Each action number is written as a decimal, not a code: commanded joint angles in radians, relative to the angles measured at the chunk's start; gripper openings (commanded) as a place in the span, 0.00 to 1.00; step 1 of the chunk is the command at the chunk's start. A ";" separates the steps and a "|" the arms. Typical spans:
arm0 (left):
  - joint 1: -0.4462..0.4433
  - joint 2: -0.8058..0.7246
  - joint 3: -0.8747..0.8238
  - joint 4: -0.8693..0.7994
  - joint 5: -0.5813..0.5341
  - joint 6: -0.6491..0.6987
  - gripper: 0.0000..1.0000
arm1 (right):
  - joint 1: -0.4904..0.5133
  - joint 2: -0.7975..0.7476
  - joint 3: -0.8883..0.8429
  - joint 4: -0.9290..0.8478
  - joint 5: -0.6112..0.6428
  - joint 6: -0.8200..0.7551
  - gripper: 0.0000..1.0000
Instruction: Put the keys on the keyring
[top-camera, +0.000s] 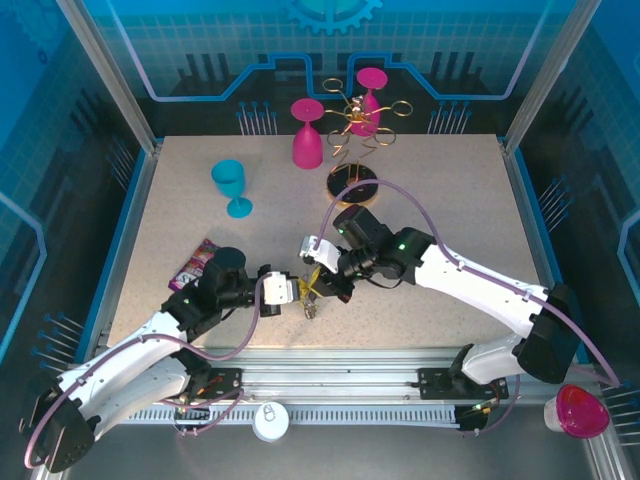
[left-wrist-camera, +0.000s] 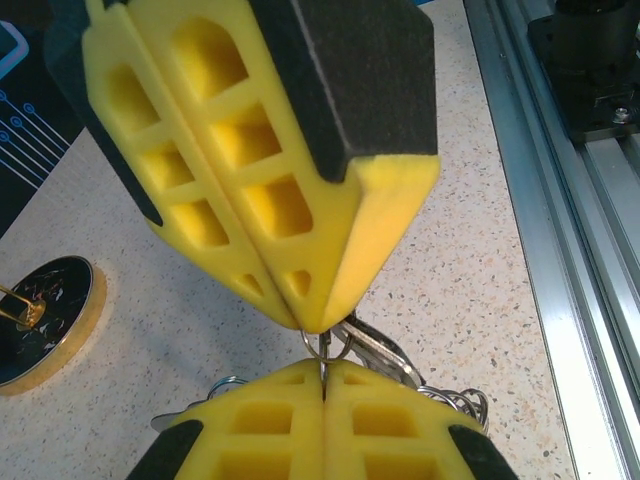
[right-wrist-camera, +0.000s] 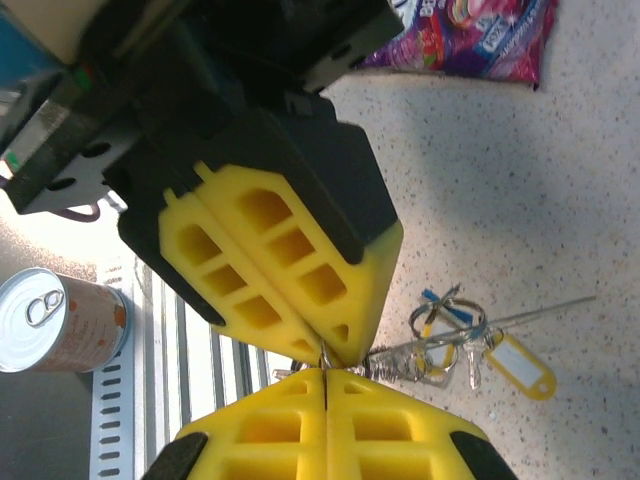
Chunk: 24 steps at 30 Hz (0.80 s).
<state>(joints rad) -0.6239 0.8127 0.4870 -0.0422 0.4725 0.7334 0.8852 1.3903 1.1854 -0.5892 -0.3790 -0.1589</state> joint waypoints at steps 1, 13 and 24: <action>-0.007 -0.006 -0.006 0.022 0.068 0.013 0.00 | 0.001 -0.010 -0.011 0.047 0.004 -0.007 0.00; -0.006 -0.017 -0.013 0.042 0.059 -0.001 0.00 | -0.003 0.023 0.016 -0.018 0.143 0.033 0.00; -0.007 0.010 0.013 0.039 0.020 -0.083 0.00 | 0.013 0.018 0.005 0.000 0.194 0.044 0.00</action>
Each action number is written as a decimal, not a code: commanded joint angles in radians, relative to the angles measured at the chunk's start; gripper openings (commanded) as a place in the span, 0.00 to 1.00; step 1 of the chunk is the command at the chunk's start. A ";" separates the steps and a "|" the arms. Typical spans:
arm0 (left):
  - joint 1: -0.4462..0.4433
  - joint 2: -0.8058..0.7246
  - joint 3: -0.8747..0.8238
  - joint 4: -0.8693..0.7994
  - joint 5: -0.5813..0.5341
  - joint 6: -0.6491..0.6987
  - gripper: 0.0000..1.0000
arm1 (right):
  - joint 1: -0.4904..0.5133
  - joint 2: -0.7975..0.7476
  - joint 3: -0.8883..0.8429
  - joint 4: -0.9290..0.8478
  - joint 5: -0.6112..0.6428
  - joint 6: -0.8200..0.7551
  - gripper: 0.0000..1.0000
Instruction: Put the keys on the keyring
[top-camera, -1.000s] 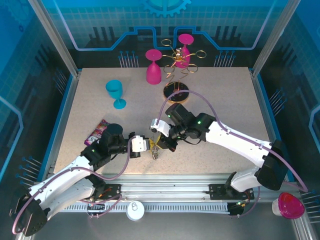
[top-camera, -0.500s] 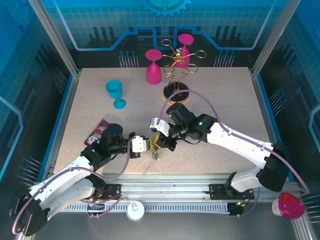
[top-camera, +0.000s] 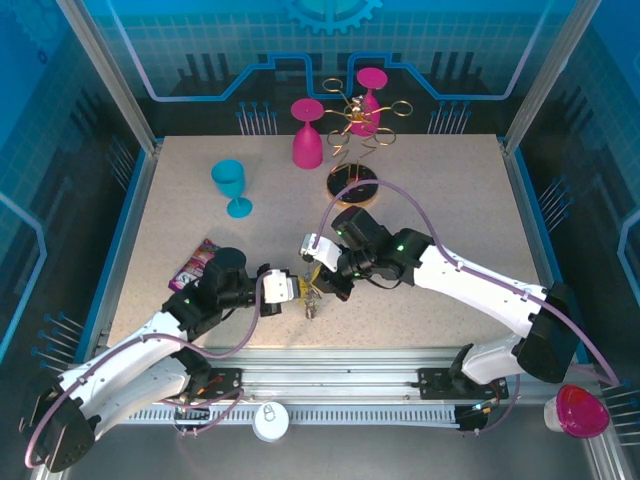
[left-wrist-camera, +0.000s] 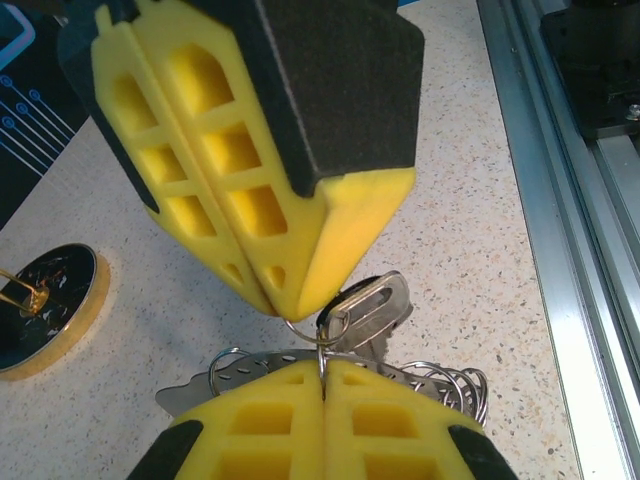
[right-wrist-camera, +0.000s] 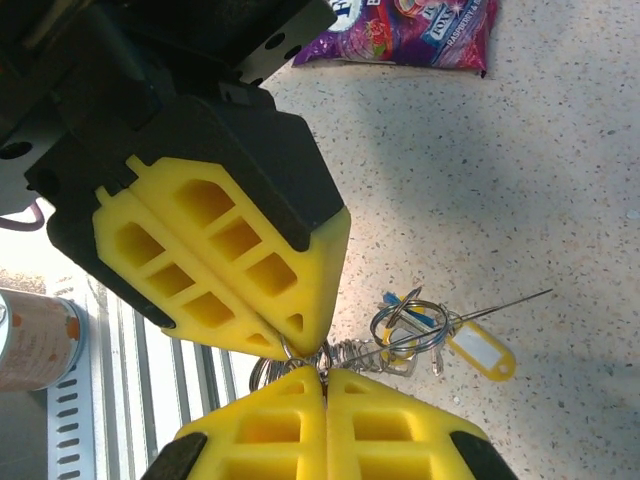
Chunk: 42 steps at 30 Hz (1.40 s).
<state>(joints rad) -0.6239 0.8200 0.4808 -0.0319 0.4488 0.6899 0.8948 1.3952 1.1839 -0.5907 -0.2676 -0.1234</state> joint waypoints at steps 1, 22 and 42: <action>-0.006 0.006 0.022 0.027 0.042 -0.045 0.00 | 0.005 0.011 0.005 0.004 0.082 0.009 0.00; 0.029 0.028 0.038 0.080 0.097 -0.192 0.00 | 0.043 -0.074 -0.024 -0.008 0.204 0.013 0.00; 0.030 -0.013 -0.013 0.173 0.135 -0.191 0.00 | 0.004 -0.063 -0.020 -0.030 0.110 0.074 0.00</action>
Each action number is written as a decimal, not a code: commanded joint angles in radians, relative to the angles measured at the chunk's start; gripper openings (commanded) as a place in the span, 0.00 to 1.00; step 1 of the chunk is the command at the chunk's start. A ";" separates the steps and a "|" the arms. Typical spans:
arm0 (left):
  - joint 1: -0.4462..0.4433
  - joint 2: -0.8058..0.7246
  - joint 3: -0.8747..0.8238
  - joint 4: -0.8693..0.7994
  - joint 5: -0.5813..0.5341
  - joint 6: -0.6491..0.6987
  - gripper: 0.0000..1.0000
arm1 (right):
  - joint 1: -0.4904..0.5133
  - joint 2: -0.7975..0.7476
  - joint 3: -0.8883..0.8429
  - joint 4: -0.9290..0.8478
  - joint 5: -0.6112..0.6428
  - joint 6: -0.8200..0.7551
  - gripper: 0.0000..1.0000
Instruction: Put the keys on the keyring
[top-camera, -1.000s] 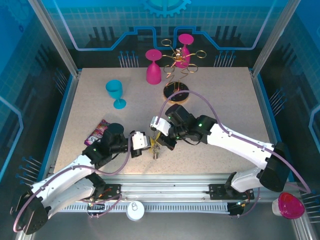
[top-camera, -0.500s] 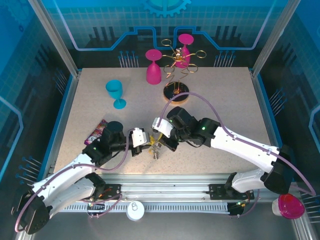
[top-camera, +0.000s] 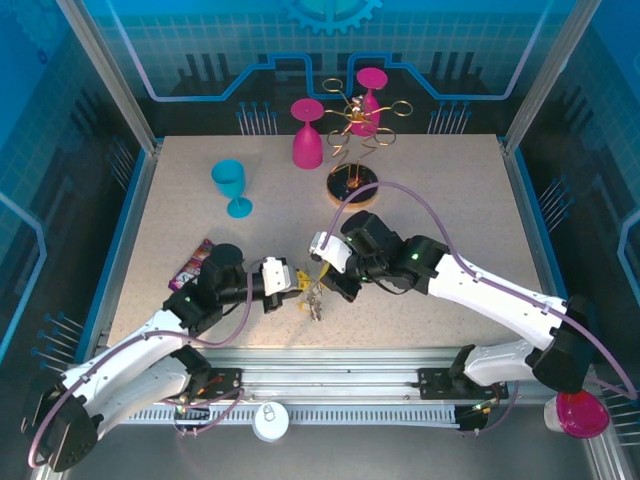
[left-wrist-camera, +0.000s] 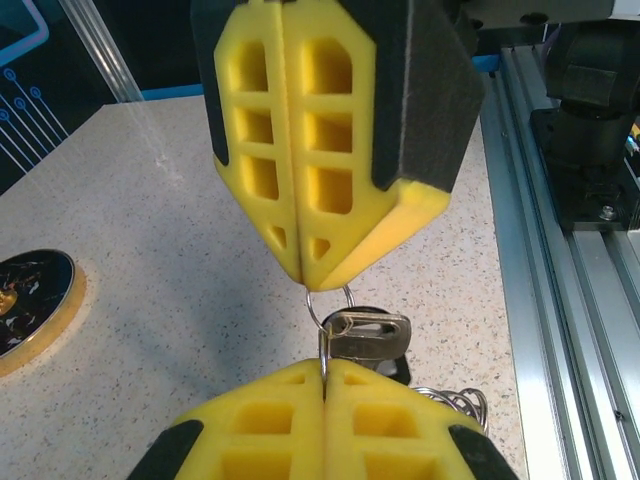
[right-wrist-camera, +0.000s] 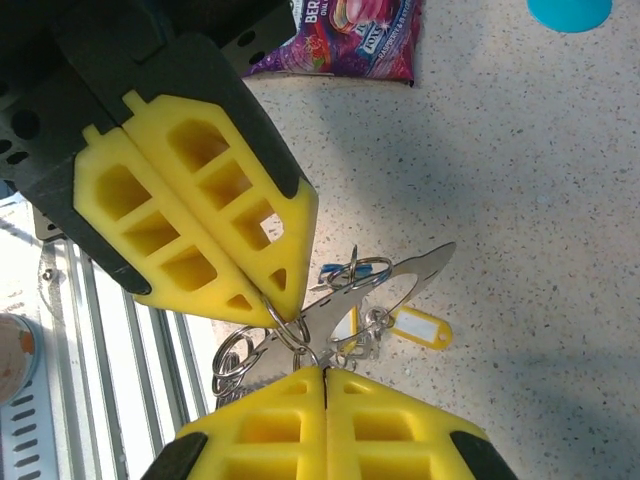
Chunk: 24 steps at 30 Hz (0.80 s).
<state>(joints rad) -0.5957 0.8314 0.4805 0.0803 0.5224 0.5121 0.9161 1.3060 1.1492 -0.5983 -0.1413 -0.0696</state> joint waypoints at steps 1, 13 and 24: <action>0.001 -0.028 -0.016 0.071 0.062 -0.012 0.00 | -0.019 0.036 0.018 -0.020 -0.026 0.022 0.00; -0.001 -0.040 -0.049 0.219 0.051 -0.101 0.00 | -0.138 -0.114 -0.094 0.081 -0.103 0.094 0.52; 0.000 -0.008 -0.072 0.411 0.147 -0.360 0.00 | -0.174 -0.375 -0.409 0.557 -0.313 -0.100 0.37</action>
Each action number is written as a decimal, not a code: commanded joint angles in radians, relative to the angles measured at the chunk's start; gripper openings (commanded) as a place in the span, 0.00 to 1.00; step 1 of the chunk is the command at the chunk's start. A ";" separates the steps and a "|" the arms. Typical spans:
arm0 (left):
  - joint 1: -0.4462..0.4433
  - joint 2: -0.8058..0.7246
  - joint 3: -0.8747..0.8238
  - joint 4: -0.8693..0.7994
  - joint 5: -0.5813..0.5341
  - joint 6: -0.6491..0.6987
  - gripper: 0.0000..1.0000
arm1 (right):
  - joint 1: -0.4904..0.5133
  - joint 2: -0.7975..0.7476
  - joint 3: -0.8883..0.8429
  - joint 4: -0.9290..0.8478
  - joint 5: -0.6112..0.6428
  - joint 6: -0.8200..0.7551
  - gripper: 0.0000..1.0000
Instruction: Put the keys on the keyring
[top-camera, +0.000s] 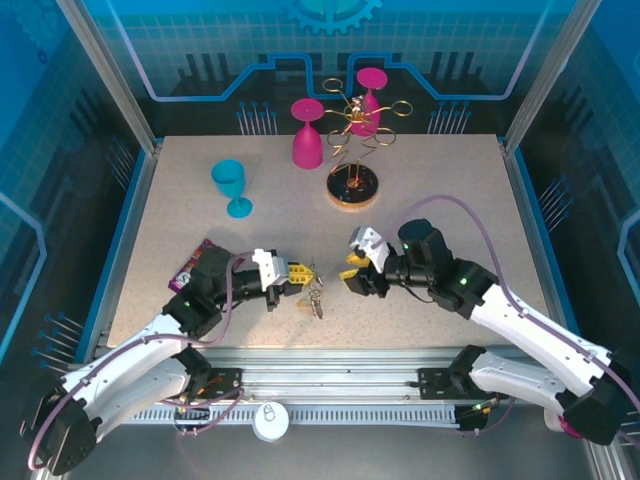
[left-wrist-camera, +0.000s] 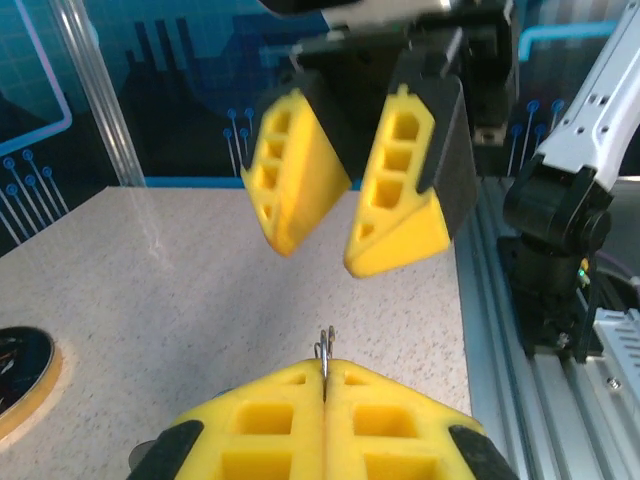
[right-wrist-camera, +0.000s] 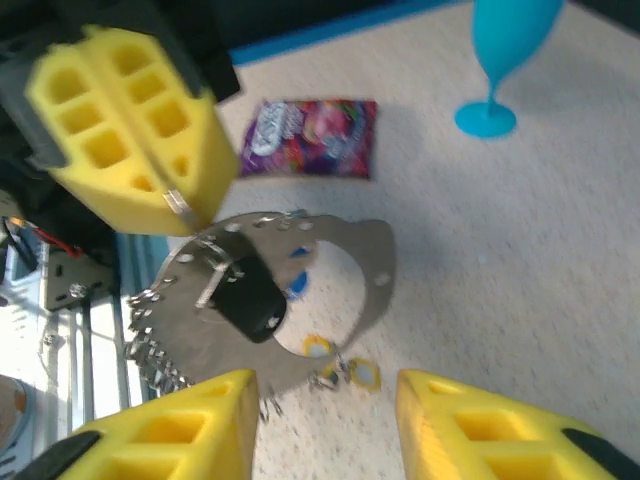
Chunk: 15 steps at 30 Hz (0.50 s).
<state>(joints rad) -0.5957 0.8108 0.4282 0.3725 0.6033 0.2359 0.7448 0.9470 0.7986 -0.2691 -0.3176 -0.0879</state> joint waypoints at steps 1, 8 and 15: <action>0.002 0.022 -0.025 0.142 0.071 -0.091 0.00 | -0.003 -0.013 -0.066 0.258 -0.164 -0.091 0.36; 0.001 0.070 -0.043 0.241 0.106 -0.102 0.00 | 0.026 0.036 -0.064 0.331 -0.254 -0.169 0.28; 0.001 0.062 -0.053 0.239 0.115 -0.092 0.00 | 0.043 0.075 -0.055 0.301 -0.177 -0.204 0.27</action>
<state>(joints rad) -0.5957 0.8845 0.3893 0.5411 0.6792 0.1551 0.7731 1.0111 0.7368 0.0177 -0.5251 -0.2497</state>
